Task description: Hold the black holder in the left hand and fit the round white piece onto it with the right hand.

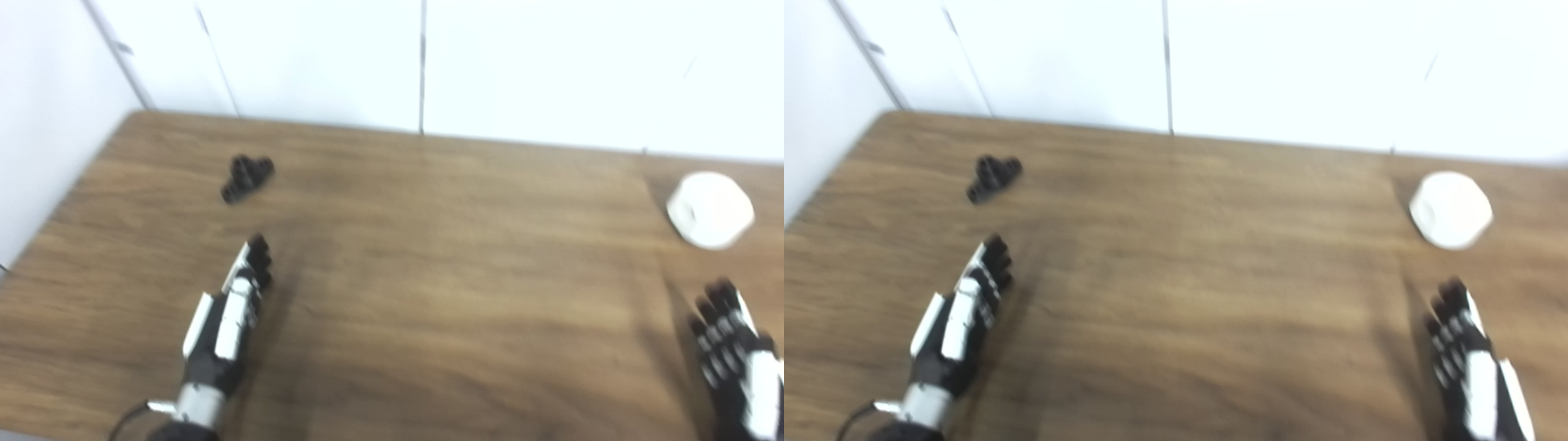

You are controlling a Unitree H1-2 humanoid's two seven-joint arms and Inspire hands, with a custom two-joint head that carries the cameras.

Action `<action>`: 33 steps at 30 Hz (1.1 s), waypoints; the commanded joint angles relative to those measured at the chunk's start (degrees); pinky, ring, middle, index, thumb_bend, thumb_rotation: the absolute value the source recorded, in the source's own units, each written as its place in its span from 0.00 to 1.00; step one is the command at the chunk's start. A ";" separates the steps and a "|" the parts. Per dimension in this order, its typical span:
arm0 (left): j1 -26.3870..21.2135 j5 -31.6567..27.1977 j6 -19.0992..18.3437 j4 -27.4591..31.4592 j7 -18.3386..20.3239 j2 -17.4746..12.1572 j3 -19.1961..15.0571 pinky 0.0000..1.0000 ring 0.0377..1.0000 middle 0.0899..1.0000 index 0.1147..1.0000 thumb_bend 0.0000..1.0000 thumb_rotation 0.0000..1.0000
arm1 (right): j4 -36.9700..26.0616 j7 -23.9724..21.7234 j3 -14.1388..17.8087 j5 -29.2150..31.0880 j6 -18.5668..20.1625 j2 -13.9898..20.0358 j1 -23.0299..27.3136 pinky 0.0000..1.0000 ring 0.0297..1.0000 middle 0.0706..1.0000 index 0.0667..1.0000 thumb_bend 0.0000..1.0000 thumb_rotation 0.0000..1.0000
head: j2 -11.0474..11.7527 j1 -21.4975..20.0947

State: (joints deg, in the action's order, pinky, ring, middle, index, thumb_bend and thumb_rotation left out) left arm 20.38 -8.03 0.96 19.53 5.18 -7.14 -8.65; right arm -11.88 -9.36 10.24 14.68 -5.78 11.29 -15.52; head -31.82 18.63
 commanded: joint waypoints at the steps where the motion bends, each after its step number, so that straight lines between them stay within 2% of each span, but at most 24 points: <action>1: 0.97 1.12 2.99 -0.06 -0.82 1.82 0.61 1.00 1.00 1.00 0.99 0.31 0.93 | 1.63 -1.12 0.38 0.54 -2.71 1.01 -0.29 1.00 1.00 1.00 1.00 0.57 1.00 | 0.48 0.34; 6: 1.62 2.43 5.76 -1.97 -1.77 2.36 1.92 1.00 1.00 1.00 0.99 0.30 0.94 | 4.22 -1.74 0.87 1.68 -5.13 0.72 -0.40 1.00 1.00 0.99 0.96 0.58 1.00 | 3.52 1.82; 11: 1.68 5.20 5.47 -2.06 -4.00 2.89 2.94 1.00 1.00 0.99 0.97 0.30 0.92 | 5.75 -1.93 1.20 2.32 -5.74 0.82 -0.28 1.00 1.00 0.97 0.94 0.59 0.96 | 3.78 2.16; 14: 1.63 6.43 6.12 -2.43 -4.63 2.69 3.61 1.00 1.00 1.00 0.97 0.30 0.95 | 6.72 -2.24 1.46 2.78 -6.55 0.95 -0.13 1.00 1.00 0.98 0.95 0.58 0.96 | 3.81 1.59; 22: 1.90 5.86 6.61 -2.63 -5.37 2.43 4.52 1.00 1.00 1.00 0.99 0.33 0.94 | 8.93 -2.99 1.56 3.41 -8.82 1.07 0.20 1.00 1.00 0.98 0.95 0.56 0.96 | 4.01 1.76; 26: 1.78 5.22 6.70 -2.58 -5.07 2.00 4.63 1.00 1.00 1.00 1.00 0.34 0.93 | 8.80 -2.72 1.38 3.31 -8.58 1.11 0.21 1.00 1.00 0.99 0.95 0.57 0.97 | 3.85 1.64; 29: 1.45 5.12 7.18 -2.47 -5.00 1.55 4.38 1.00 1.00 1.00 1.00 0.35 0.88 | 8.91 -2.43 1.22 2.71 -8.62 0.99 0.27 1.00 1.00 0.99 0.95 0.59 0.98 | 4.21 1.30; 31: 1.11 5.63 6.66 -1.98 -5.23 1.09 3.96 1.00 1.00 1.00 0.99 0.37 0.81 | 9.17 -2.30 1.16 2.42 -9.09 0.72 0.34 1.00 1.00 0.97 0.95 0.58 0.98 | 4.68 1.01; 33: 0.64 7.32 4.59 -0.82 -6.44 1.15 3.11 1.00 1.00 1.00 0.98 0.39 0.66 | 9.43 -2.19 1.00 2.01 -9.31 0.48 0.43 1.00 1.00 0.96 0.93 0.57 0.98 | 4.96 0.49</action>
State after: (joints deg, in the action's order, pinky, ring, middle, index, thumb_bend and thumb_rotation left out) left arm 21.07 -1.91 6.86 16.89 -0.33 -6.67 -5.08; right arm -7.69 -11.57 11.57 17.26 -14.13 12.34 -14.38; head -26.81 19.07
